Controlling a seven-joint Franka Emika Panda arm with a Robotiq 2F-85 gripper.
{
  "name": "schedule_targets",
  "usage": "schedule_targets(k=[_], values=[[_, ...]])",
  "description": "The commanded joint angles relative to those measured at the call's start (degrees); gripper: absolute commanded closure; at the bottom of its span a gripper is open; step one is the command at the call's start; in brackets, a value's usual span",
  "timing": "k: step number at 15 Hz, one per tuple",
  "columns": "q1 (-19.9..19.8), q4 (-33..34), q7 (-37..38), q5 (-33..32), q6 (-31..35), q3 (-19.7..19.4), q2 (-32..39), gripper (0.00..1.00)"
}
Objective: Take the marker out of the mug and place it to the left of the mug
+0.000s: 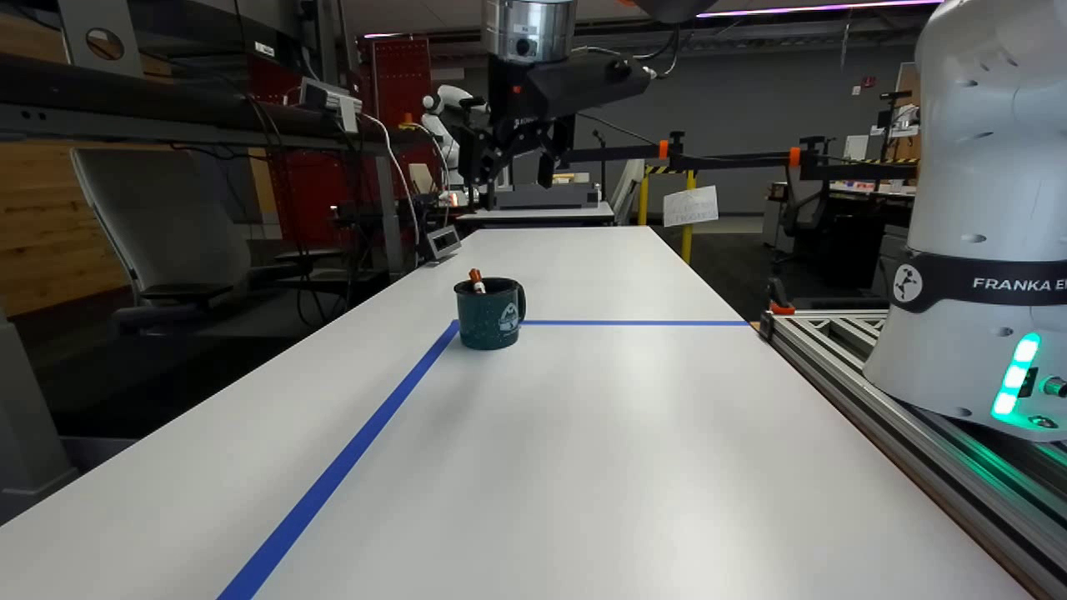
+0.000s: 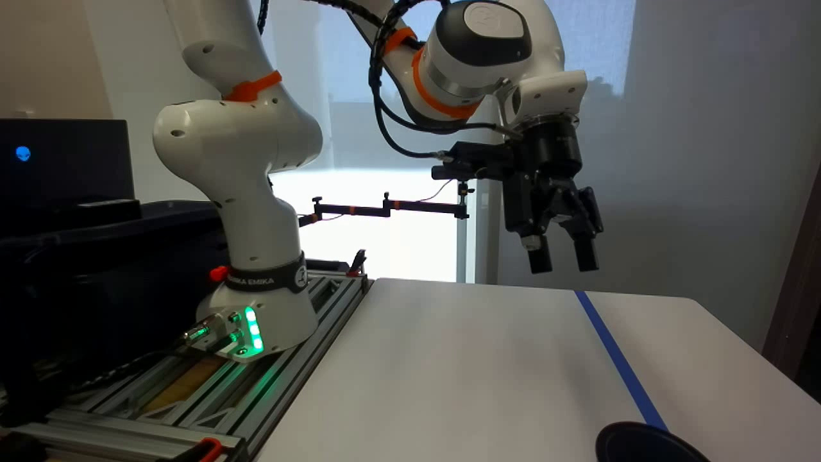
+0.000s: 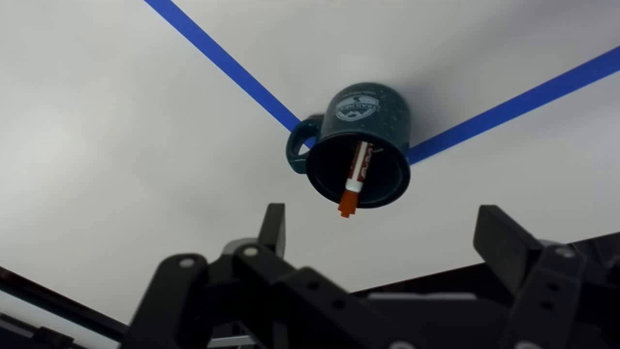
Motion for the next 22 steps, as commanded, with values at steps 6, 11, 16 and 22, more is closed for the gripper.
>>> schedule_targets(k=[6, 11, 16, 22], values=[[-4.60, 1.39, 17.72, -16.08, 12.93, -2.94, 6.23, 0.00], [-8.09, 5.80, 27.20, -26.50, 12.65, -3.61, 11.76, 0.00], [-8.94, 9.37, 32.37, -31.20, 12.90, -4.62, 17.78, 0.00], [-8.64, 13.79, 40.16, -37.55, 13.20, -5.49, 24.11, 0.00]])
